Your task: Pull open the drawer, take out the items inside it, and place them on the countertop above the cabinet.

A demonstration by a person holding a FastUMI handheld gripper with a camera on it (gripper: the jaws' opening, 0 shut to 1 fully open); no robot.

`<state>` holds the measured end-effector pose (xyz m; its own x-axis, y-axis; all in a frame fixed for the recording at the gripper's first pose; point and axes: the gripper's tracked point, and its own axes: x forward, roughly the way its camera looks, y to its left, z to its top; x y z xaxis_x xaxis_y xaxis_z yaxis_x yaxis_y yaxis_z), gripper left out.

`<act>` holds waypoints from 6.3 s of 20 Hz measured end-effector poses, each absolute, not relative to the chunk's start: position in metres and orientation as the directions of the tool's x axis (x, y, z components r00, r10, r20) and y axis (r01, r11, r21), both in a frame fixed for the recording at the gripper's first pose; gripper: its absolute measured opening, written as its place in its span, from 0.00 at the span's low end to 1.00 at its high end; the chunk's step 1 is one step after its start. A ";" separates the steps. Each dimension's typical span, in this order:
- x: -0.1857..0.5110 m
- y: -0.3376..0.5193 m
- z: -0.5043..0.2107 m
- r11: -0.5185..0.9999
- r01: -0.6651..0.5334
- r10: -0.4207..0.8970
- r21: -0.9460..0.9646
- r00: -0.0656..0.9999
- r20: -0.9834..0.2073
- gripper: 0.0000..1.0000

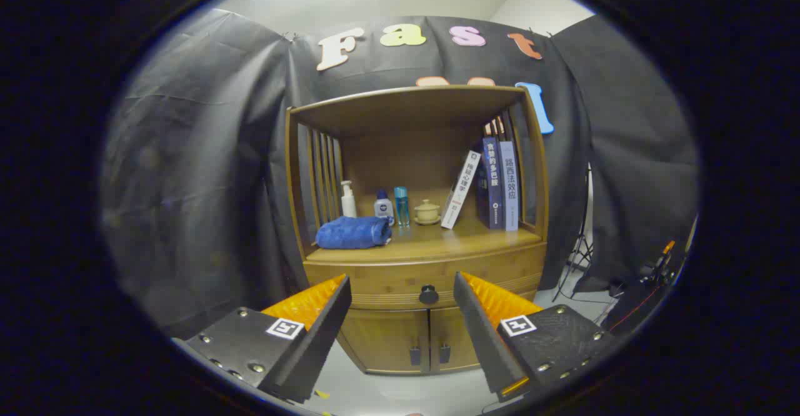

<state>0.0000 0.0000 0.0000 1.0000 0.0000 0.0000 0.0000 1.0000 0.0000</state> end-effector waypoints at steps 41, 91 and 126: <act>0.118 -0.030 -0.096 1.000 -0.016 0.015 -0.021 0.999 -0.040 0.99; 0.081 -0.035 -0.167 0.987 0.031 -0.052 -0.155 0.990 -0.134 0.31; 0.035 -0.010 -0.059 0.993 0.082 -0.100 -0.090 0.971 -0.219 0.95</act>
